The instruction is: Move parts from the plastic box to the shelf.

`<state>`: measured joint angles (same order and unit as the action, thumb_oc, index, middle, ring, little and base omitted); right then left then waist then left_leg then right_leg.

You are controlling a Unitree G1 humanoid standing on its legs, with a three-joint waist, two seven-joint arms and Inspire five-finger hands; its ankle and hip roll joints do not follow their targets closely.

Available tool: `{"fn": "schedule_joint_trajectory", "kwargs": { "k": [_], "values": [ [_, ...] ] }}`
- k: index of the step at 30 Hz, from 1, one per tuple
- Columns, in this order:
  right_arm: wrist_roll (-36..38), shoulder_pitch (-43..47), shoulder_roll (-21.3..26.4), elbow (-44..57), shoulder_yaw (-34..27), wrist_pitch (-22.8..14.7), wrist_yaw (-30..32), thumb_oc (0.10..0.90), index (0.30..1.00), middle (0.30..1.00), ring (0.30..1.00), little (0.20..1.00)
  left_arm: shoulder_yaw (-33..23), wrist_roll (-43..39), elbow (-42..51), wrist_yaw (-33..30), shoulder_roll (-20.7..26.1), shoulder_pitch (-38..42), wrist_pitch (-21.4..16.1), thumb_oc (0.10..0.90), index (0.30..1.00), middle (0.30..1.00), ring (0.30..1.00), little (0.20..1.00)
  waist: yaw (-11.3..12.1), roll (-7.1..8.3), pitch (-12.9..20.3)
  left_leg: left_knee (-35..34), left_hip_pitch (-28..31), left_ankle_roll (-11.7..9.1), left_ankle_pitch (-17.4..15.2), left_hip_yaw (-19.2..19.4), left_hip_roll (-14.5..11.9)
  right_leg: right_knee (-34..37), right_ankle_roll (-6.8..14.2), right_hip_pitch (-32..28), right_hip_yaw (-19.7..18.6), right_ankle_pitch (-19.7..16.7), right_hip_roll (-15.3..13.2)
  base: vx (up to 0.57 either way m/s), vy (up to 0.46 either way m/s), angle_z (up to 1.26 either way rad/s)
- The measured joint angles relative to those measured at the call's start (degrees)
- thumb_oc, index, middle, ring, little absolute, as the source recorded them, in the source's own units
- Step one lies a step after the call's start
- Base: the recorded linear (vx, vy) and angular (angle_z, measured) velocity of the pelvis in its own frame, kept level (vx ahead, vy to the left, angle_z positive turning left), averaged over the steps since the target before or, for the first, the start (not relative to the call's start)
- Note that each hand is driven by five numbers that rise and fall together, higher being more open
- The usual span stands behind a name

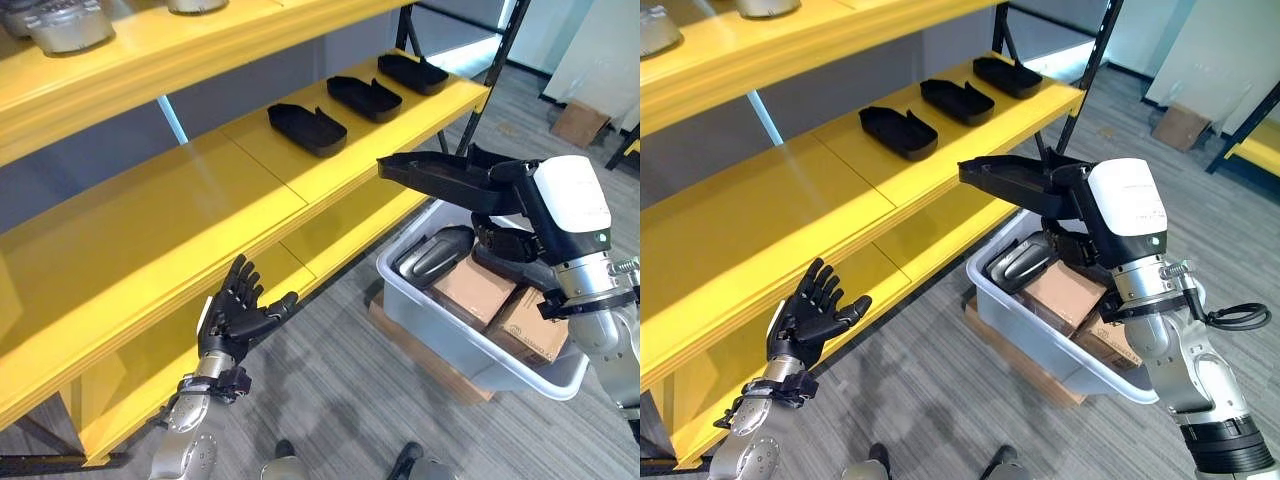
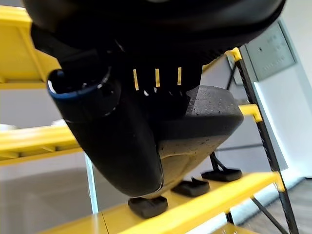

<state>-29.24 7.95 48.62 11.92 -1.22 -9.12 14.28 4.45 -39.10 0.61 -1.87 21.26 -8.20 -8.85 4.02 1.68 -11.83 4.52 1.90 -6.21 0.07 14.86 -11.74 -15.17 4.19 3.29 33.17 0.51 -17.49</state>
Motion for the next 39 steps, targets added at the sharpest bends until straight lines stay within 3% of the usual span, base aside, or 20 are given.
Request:
{"fn": "schedule_joint_trajectory", "kwargs": {
  "k": [11,14,15,16,17,18,19,20,21,22,23,24,25,26,27,29,32,35,37,39],
  "values": [
    [0.01,-0.98,-2.5,3.47,0.35,-1.8,-1.29,0.4,0.3,0.3,0.3,0.3,-0.05,1.68,-0.24,-0.08,0.06,-2.13,0.0,0.9,1.0,1.0,1.0,1.0,0.01,4.6,5.29,0.71,-2.97,1.09,-0.62,-0.88,2.11,5.12,1.25,-0.44,0.9,-3.99,-0.73,0.05,0.128,0.05],
    [-0.03,-0.25,-5.06,3.26,2.96,-0.9,-1.88,0.4,0.3,0.3,0.3,0.3,-0.04,1.76,-0.38,-0.13,0.47,-2.24,-0.01,0.9,1.0,1.0,1.0,1.0,1.59,5.3,5.55,4.88,-5.79,2.45,-2.82,-1.38,4.08,5.59,2.33,-0.48,1.46,-5.18,-3.04,0.1,0.303,0.17],
    [-0.03,0.64,-5.93,3.0,4.39,-0.18,-1.88,0.4,0.3,0.3,0.3,0.3,0.18,1.78,-0.49,-0.11,0.43,-2.01,-0.01,0.9,1.0,1.0,1.0,1.0,1.66,5.31,5.55,7.38,-7.24,3.49,-4.01,-1.88,4.55,5.6,2.7,-0.51,1.93,-5.4,-3.77,0.1,0.435,0.48],
    [-0.63,0.8,-6.39,2.89,5.31,-0.09,-2.79,0.4,0.3,0.3,0.3,0.3,1.4,1.95,-0.74,-0.14,0.31,-1.53,-0.09,0.9,1.0,1.0,1.0,1.0,1.84,5.35,5.6,14.4,-10.74,7.36,-8.04,-2.34,7.47,3.09,4.68,-0.37,2.67,-6.73,-7.42,0.13,0.609,1.24],
    [-1.15,0.16,-6.38,2.9,6.6,1.27,-3.23,0.4,0.3,0.3,0.3,0.3,3.76,2.72,-2.3,-0.14,0.08,-1.02,0.01,0.9,1.0,1.0,1.0,1.0,-0.08,4.11,5.68,17.27,-11.69,9.97,-10.08,-3.17,11.4,-7.28,5.05,2.1,-4.47,-9.28,-13.6,0.06,0.423,1.47],
    [-1.31,0.0,-5.64,2.98,7.29,1.18,-3.29,0.4,0.3,0.3,0.3,0.3,4.52,3.57,-2.33,-0.15,0.35,-0.67,-0.03,0.9,1.0,1.0,1.0,1.0,-1.17,3.43,5.59,16.92,-11.8,11.8,-10.17,-5.22,13.03,-10.63,3.8,4.77,-10.79,-13.22,-14.56,0.05,0.237,1.46],
    [-1.56,-0.13,-5.57,2.98,7.49,0.64,-3.32,0.4,0.3,0.3,0.3,0.3,4.61,3.6,-2.42,-0.27,0.76,-0.04,-0.04,0.9,1.0,1.0,1.0,1.0,-1.51,3.02,5.21,16.38,-12.24,13.03,-9.33,-6.27,14.14,-14.06,3.29,7.76,-16.45,-15.92,-14.27,0.07,0.09,0.84],
    [-1.6,-0.3,-5.73,2.95,8.37,0.53,-3.52,0.4,0.3,0.3,0.3,0.3,3.87,3.74,-2.62,-0.45,1.08,0.22,-0.05,0.9,1.0,1.0,1.0,1.0,-1.05,2.87,5.12,14.5,-12.16,12.72,-7.85,-6.54,14.51,-17.91,5.41,10.72,-20.01,-12.47,-12.65,0.12,0.098,0.57],
    [-1.64,-0.54,-5.73,3.05,8.94,0.03,-3.97,0.4,0.3,0.3,0.3,0.3,2.89,3.85,-2.82,-0.9,1.11,0.03,-0.07,0.9,1.0,1.0,1.0,1.0,-0.26,2.26,4.8,12.1,-11.28,13.76,-6.73,-8.0,15.28,-19.09,4.91,11.58,-20.24,-8.97,-9.94,0.18,-0.015,0.75],
    [-1.64,-0.95,-5.78,3.56,8.91,-0.68,-3.97,0.4,0.3,0.3,0.3,0.3,2.57,3.84,-2.82,-1.74,1.38,0.29,-0.09,0.9,1.0,1.0,1.0,1.0,-1.04,0.6,3.73,7.48,-9.33,14.5,-4.33,-10.94,16.25,-17.3,3.56,11.27,-20.03,-3.06,-5.37,0.24,-0.257,1.02],
    [-1.58,-0.9,-5.52,3.84,8.77,-1.16,-3.97,0.4,0.3,0.3,0.3,0.3,2.82,3.87,-2.82,-1.56,1.33,0.75,-0.12,0.9,1.0,1.0,1.0,1.0,-1.79,-0.52,2.96,3.79,-7.87,11.77,-1.96,-12.66,17.96,-11.27,3.21,11.11,-18.94,-2.24,-4.49,0.19,-0.262,1.16],
    [-1.59,-0.85,-5.32,3.78,8.7,-1.25,-3.76,0.4,0.3,0.3,0.3,0.3,3.28,3.85,-4.1,-1.57,0.36,1.79,-0.6,0.9,1.0,1.0,1.0,1.0,-1.94,-2.09,1.88,3.48,-7.63,3.81,-3.12,-14.82,18.2,-4.35,1.77,10.73,-20.49,-3.06,-1.36,0.18,-0.376,1.2],
    [-1.59,-1.07,-5.65,3.44,8.67,-1.5,-3.69,0.4,0.3,0.3,0.3,0.3,3.54,3.8,-5.77,-1.7,0.32,3.48,-0.88,0.9,1.0,1.0,1.0,1.0,-3.12,-0.76,-0.28,8.47,-10.32,-1.4,-6.87,-13.07,17.57,5.88,1.46,8.29,-23.95,-4.74,-1.05,0.09,-0.168,1.33],
    [-1.62,-0.88,-5.19,3.26,8.15,-1.51,-3.69,0.4,0.3,0.3,0.3,0.3,3.93,3.85,-4.66,-1.38,2.17,4.19,-0.99,0.9,1.0,1.0,1.0,1.0,-4.22,0.37,-0.8,9.43,-11.34,10.64,-6.45,-13.66,15.22,9.87,3.97,8.25,-24.85,-7.12,-5.26,0.14,-0.329,1.56],
    [-1.88,-0.83,-5.76,2.8,7.08,-1.36,-3.62,0.4,0.3,0.3,0.3,0.3,3.92,3.89,-4.68,-0.86,2.55,5.38,-1.19,0.9,1.0,1.0,1.0,1.0,-5.09,1.61,-1.8,10.8,-11.65,10.56,-5.99,-10.81,15.0,10.47,6.23,8.2,-25.89,-9.11,-8.39,0.06,-0.154,1.22],
    [-2.32,-1.0,-6.55,2.61,7.1,-0.68,-3.77,0.4,0.3,0.3,0.3,0.3,3.05,3.82,-4.96,-2.3,1.34,5.45,-1.25,0.9,1.0,1.0,1.0,1.0,-3.82,2.6,-2.96,12.46,-11.38,11.71,-6.62,-11.7,16.99,10.14,6.91,8.05,-28.39,-11.21,-10.29,0.08,-0.272,0.73],
    [-2.18,-0.61,-6.25,2.81,6.77,-1.7,-3.89,0.4,0.3,0.3,0.3,0.3,3.01,3.76,-5.4,-2.5,1.83,4.91,-1.13,0.9,1.0,1.0,1.0,1.0,-2.61,3.59,-3.62,10.65,-8.4,11.66,-6.43,-14.11,19.03,9.17,7.24,4.36,-28.81,-10.09,-5.52,0.08,-0.27,0.57],
    [-2.13,1.14,-6.14,2.37,6.64,-1.81,-3.88,0.4,0.3,0.3,0.3,0.3,1.52,3.73,-5.18,-2.65,0.21,4.91,-1.46,0.9,1.0,1.0,1.0,1.0,-2.49,3.82,-3.6,9.5,-6.4,11.37,-6.48,-14.8,18.99,10.6,6.87,2.85,-27.66,-9.35,-4.43,0.11,-0.325,0.23],
    [-2.03,2.29,-5.98,2.54,6.39,-1.92,-3.86,0.4,0.3,0.3,0.3,0.3,0.96,3.53,-4.68,-2.52,0.04,4.84,-1.49,0.9,1.0,1.0,1.0,1.0,-2.32,4.06,-3.61,8.46,-5.04,10.84,-6.76,-15.24,17.83,13.79,5.6,1.4,-27.82,-11.54,-3.35,0.06,-0.312,0.04],
    [-1.7,3.55,-6.07,2.47,6.47,-2.17,-3.87,0.4,0.3,0.3,0.3,0.3,0.36,3.48,-4.35,-2.53,0.27,4.77,-1.51,0.9,1.0,1.0,1.0,1.0,-2.39,4.97,-3.36,7.88,-3.1,8.37,-7.57,-16.25,15.58,14.59,4.56,-0.83,-26.48,-13.15,-1.5,0.05,-0.285,0.03]
  ]
}}
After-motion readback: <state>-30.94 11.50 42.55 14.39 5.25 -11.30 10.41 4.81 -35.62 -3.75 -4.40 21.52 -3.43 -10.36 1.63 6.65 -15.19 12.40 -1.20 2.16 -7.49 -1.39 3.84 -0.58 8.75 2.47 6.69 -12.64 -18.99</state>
